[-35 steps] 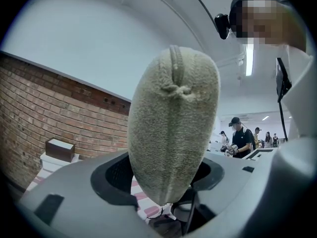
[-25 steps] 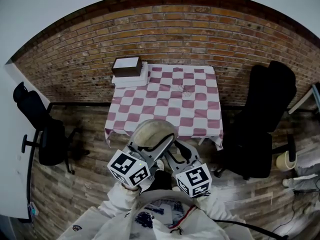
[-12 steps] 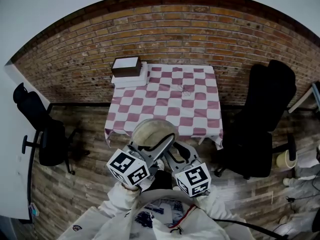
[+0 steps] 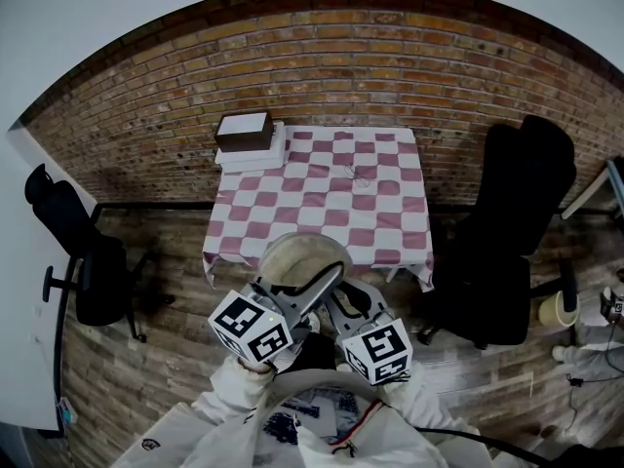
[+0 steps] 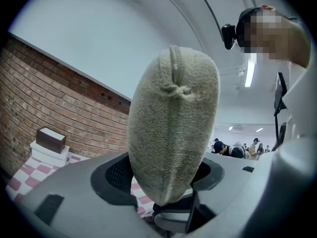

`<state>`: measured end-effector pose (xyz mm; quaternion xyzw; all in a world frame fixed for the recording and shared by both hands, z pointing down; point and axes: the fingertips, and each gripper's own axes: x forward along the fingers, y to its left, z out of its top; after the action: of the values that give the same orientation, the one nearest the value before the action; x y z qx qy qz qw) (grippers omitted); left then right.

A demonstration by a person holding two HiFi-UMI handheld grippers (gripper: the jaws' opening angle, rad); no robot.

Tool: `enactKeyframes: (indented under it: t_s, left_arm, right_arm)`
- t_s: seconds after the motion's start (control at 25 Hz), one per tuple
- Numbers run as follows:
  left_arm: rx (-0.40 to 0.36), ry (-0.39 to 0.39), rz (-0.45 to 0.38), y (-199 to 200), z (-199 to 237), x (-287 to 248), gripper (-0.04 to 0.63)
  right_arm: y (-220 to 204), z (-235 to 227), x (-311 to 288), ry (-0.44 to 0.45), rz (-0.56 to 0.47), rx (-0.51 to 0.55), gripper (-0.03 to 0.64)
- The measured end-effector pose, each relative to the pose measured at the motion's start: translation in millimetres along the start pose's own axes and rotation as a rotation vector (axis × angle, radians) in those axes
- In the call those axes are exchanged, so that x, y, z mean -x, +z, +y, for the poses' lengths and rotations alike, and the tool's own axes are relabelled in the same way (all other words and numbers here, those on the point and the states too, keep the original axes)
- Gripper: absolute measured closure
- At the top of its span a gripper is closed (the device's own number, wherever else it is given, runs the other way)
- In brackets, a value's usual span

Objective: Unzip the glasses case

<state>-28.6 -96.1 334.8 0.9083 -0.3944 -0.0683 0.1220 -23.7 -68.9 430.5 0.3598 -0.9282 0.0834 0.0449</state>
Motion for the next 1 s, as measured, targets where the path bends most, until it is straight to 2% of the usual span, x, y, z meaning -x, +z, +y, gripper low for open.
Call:
enactKeyframes:
  t_s: [0.6,1.0]
  left_arm:
    - [0.006,0.005,0.011,3.7,-0.5,-1.0,0.307]
    - [0.007,0.003,0.014,2.7,-1.5,-1.7,0.307]
  right_arm:
    - [1.6,-1.5,-0.5,0.002,-0.007,-0.007,0.586]
    - [0.8,-1.5,1.5,0.008,-0.009,-0.006,0.6]
